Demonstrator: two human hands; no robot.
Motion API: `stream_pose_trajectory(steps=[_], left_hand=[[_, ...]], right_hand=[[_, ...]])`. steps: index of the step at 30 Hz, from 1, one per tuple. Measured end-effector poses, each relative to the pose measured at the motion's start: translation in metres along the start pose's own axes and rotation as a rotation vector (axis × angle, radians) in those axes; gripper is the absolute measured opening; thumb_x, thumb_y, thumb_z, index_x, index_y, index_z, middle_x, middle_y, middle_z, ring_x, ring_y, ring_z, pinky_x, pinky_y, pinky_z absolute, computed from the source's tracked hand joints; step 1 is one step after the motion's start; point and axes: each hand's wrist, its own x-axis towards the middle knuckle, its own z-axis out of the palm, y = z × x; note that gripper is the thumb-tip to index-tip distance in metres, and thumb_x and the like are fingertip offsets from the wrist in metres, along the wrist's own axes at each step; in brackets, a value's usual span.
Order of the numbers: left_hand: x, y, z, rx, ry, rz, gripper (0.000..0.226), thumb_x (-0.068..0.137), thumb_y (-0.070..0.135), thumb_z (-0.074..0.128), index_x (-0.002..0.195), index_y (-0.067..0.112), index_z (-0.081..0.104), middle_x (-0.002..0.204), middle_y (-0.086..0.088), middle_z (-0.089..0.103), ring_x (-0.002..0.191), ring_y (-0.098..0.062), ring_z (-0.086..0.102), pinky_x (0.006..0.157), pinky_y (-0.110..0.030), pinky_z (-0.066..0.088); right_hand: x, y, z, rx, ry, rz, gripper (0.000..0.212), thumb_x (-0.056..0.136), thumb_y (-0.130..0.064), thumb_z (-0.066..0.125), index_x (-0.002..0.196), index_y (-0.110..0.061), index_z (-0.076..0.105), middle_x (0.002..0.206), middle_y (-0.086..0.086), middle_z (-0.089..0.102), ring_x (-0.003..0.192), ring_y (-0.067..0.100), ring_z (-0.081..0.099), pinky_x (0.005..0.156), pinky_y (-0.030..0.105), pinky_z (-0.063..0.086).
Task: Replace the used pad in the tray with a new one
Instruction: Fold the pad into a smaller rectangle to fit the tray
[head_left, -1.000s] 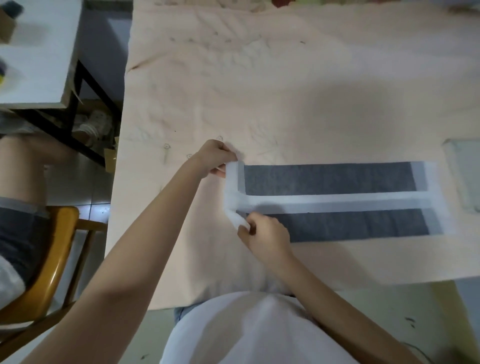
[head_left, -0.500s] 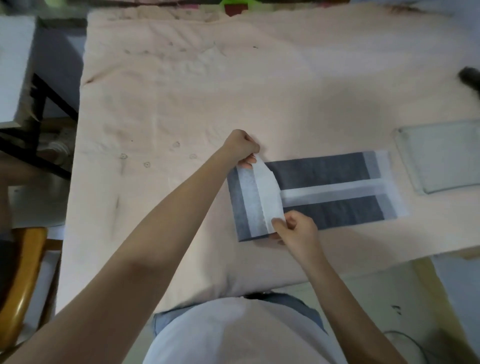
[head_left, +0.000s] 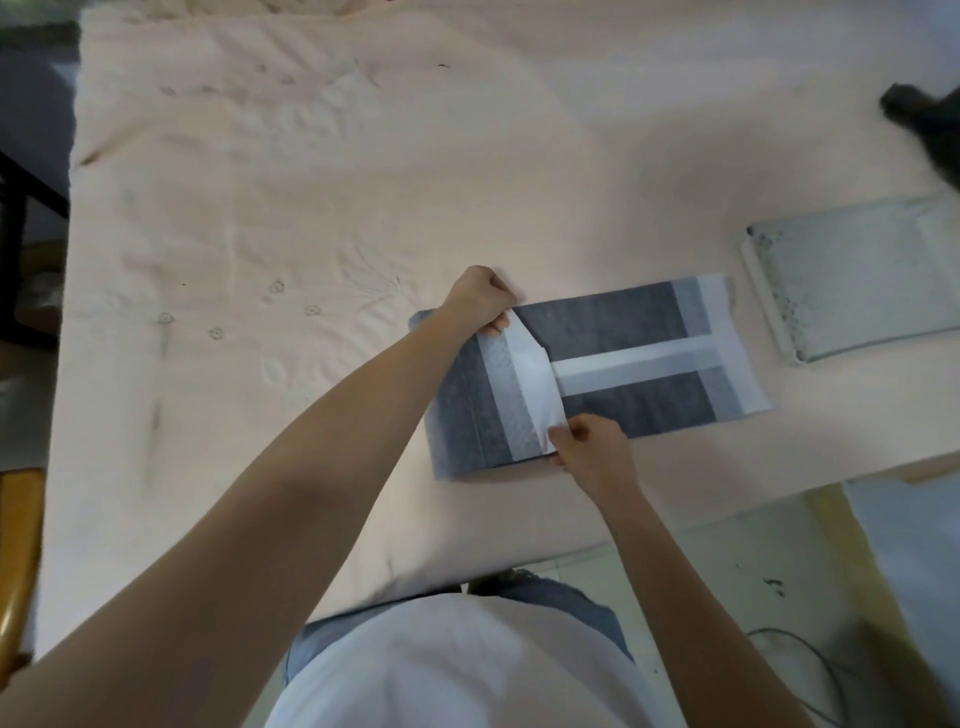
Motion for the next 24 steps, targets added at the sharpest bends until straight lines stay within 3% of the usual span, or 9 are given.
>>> stream_pose_trajectory(steps=[4,7,9,12,14,18,21,23,24], left_hand=[[0.0,0.001,0.008,-0.065,-0.012,0.005,0.021,0.093,0.009,0.056,0.073,0.011,0.048,0.065,-0.009,0.059,0.052,-0.017,0.057,0.047,-0.024,0.052],[-0.001,0.003,0.012,-0.152,-0.066,-0.008,0.017,0.092,0.002,0.054,0.078,0.011,0.05,0.069,-0.01,0.058,0.053,-0.018,0.053,0.043,-0.023,0.045],[-0.003,0.002,0.01,-0.253,-0.12,-0.007,0.014,0.091,-0.003,0.051,0.086,0.01,0.052,0.072,-0.013,0.059,0.061,-0.022,0.049,0.05,-0.025,0.038],[-0.009,-0.009,0.002,-0.254,-0.042,0.092,0.014,0.092,0.005,0.052,0.104,0.008,0.057,0.083,-0.012,0.065,0.071,-0.025,0.056,0.062,-0.032,0.046],[-0.021,-0.03,-0.007,-0.029,0.137,0.201,0.019,0.092,0.017,0.053,0.108,0.012,0.062,0.095,-0.007,0.066,0.085,-0.022,0.061,0.077,-0.034,0.048],[-0.055,-0.099,-0.009,0.705,0.522,0.51,0.047,0.092,0.028,0.033,0.124,0.007,0.06,0.126,-0.011,0.061,0.117,-0.03,0.056,0.096,-0.039,0.042],[-0.064,-0.136,0.001,0.92,0.516,0.497,0.055,0.098,0.032,0.025,0.141,0.003,0.041,0.149,-0.012,0.038,0.14,-0.028,0.032,0.116,-0.042,0.018],[-0.064,-0.146,0.005,0.941,0.498,0.45,0.057,0.099,0.035,0.023,0.144,0.002,0.035,0.152,-0.013,0.032,0.142,-0.027,0.026,0.117,-0.041,0.01],[-0.063,-0.147,0.005,0.945,0.493,0.438,0.058,0.099,0.036,0.023,0.144,0.002,0.035,0.152,-0.013,0.031,0.142,-0.027,0.026,0.117,-0.041,0.01]], right_hand=[[0.008,0.009,-0.003,-0.044,-0.025,0.006,0.024,0.085,-0.021,0.054,0.072,-0.002,0.063,0.069,0.009,0.07,0.069,0.028,0.065,0.065,0.037,0.052],[0.011,0.015,-0.006,-0.091,-0.047,0.0,0.023,0.085,-0.02,0.053,0.073,-0.005,0.064,0.067,0.003,0.07,0.062,0.018,0.062,0.065,0.033,0.051],[0.013,0.019,-0.007,-0.117,-0.059,-0.019,0.024,0.087,-0.021,0.052,0.071,-0.006,0.064,0.064,0.001,0.07,0.055,0.008,0.06,0.063,0.031,0.05],[0.016,0.026,-0.006,-0.123,-0.059,-0.043,0.023,0.09,-0.024,0.054,0.073,-0.011,0.062,0.066,0.001,0.069,0.058,0.008,0.064,0.06,0.03,0.049],[0.018,0.029,-0.007,-0.19,-0.026,-0.084,0.02,0.09,-0.027,0.055,0.075,-0.013,0.061,0.068,-0.001,0.067,0.064,0.014,0.064,0.055,0.025,0.043],[0.02,0.027,-0.009,-0.477,0.136,-0.2,0.021,0.09,-0.025,0.055,0.075,-0.011,0.057,0.065,0.0,0.059,0.055,0.015,0.052,0.044,0.022,0.026],[0.024,0.015,0.002,-0.59,0.364,-0.415,0.014,0.083,-0.014,0.059,0.072,-0.007,0.054,0.068,0.008,0.055,0.059,0.022,0.051,0.047,0.024,0.032],[0.029,0.002,0.016,-0.583,0.454,-0.589,0.015,0.084,-0.018,0.05,0.081,-0.005,0.059,0.078,0.01,0.059,0.071,0.026,0.057,0.056,0.031,0.043],[0.031,-0.008,0.024,-0.578,0.431,-0.651,0.025,0.086,-0.021,0.045,0.092,-0.004,0.062,0.09,0.012,0.064,0.082,0.028,0.061,0.067,0.034,0.049]])
